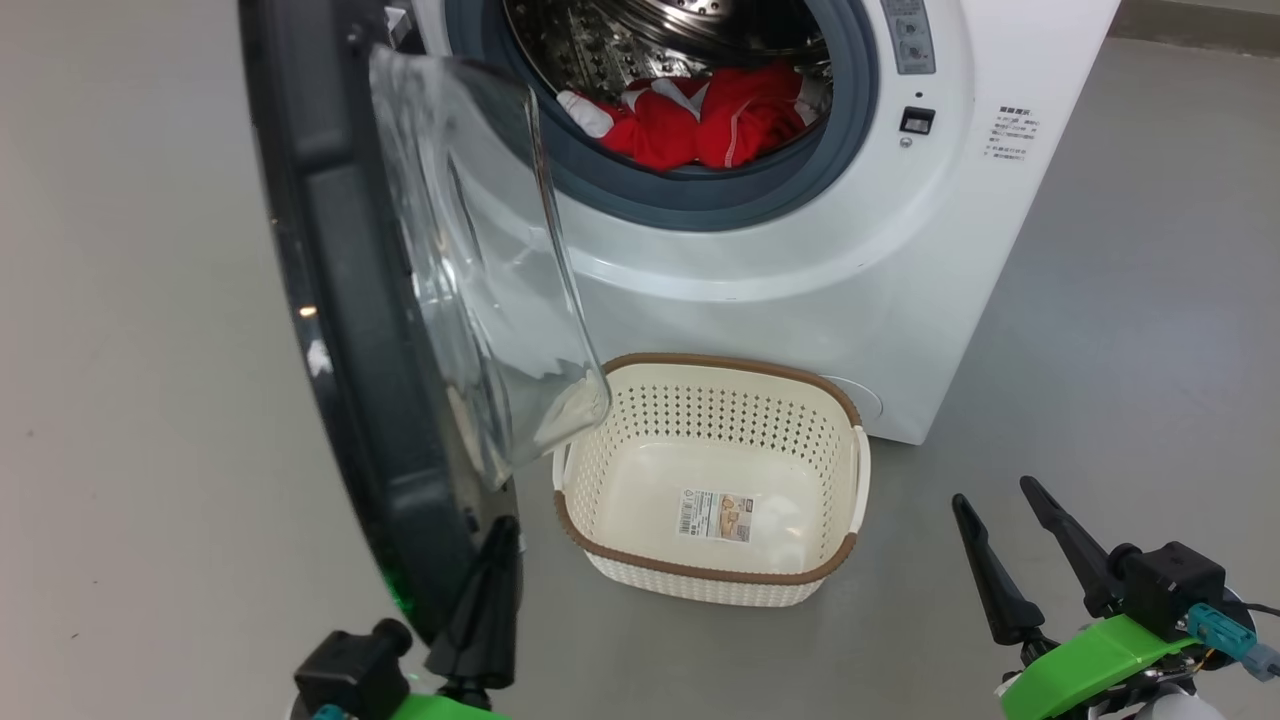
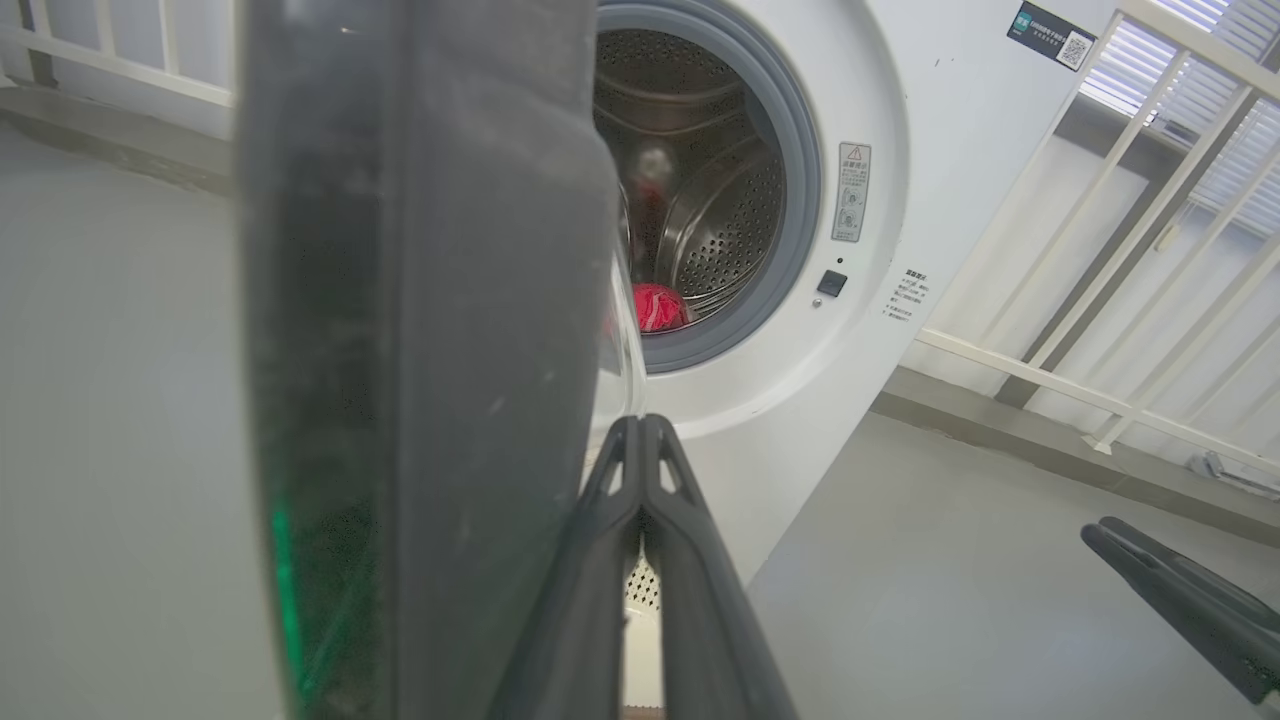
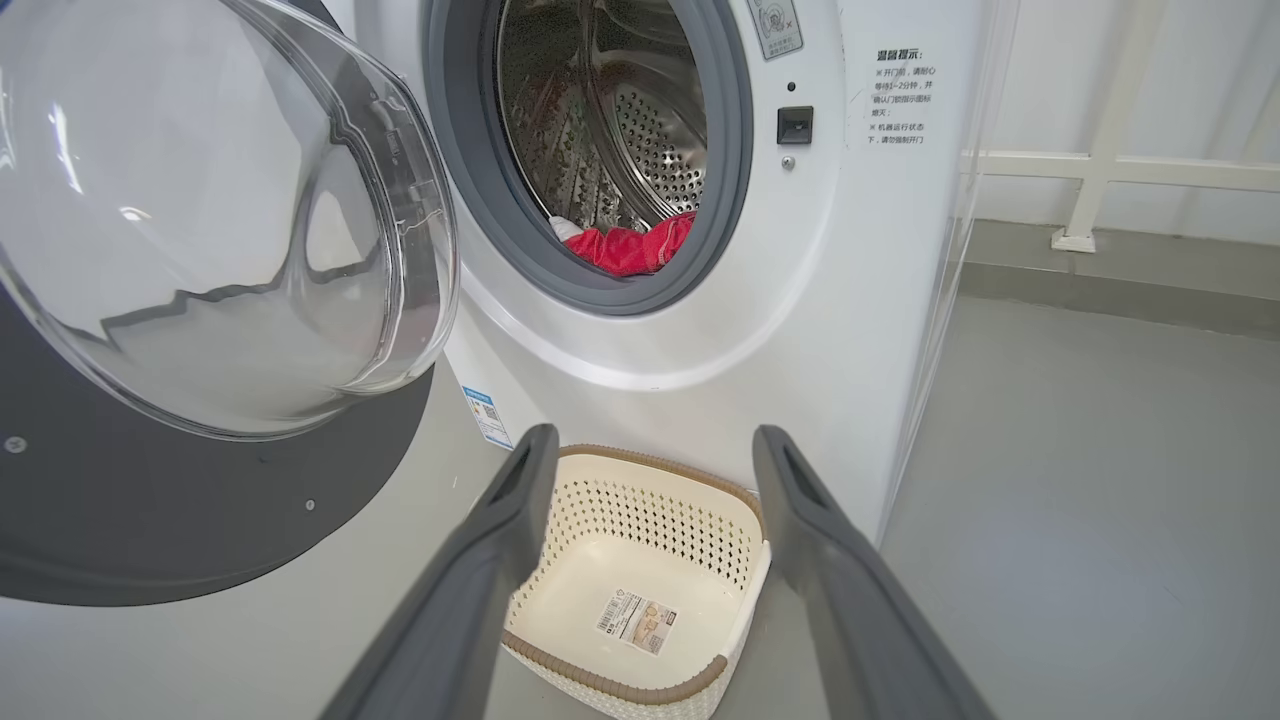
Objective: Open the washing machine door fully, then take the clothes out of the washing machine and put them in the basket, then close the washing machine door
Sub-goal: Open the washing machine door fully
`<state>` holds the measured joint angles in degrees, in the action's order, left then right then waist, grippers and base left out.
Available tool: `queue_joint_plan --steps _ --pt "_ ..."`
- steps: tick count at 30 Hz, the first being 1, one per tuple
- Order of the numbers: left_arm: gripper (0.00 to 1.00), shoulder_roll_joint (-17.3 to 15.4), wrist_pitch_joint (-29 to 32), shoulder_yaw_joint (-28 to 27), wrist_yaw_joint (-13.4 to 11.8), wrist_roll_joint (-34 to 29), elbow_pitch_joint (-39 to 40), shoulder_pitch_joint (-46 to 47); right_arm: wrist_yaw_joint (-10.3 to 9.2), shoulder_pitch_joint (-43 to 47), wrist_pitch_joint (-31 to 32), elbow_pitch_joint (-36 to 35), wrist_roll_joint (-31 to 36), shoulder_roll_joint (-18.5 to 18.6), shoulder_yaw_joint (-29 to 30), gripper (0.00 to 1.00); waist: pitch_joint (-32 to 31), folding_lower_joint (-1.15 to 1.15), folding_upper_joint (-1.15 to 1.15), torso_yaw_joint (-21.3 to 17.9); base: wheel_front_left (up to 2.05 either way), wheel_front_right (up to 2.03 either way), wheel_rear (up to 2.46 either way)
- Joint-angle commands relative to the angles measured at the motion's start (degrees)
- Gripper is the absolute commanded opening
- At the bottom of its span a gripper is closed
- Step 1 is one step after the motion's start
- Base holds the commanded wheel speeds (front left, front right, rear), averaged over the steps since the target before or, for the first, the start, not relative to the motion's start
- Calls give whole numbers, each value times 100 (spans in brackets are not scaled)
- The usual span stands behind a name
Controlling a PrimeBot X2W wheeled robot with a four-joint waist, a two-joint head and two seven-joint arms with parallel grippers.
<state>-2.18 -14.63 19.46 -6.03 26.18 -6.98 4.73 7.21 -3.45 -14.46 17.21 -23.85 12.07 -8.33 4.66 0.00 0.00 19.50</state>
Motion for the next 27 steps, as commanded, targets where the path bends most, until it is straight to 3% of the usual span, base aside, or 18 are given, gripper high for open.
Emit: queue_joint_plan --steps 1,27 --pt "0 -70 -37 -341 -58 -37 115 81 28 -42 -53 -145 65 48 -123 100 -10 0 0 12 0 0 0" --pt "0 -70 -37 -2102 72 -458 8 -42 28 -53 -54 -171 43 61 -226 100 118 0 0 64 0 0 0"
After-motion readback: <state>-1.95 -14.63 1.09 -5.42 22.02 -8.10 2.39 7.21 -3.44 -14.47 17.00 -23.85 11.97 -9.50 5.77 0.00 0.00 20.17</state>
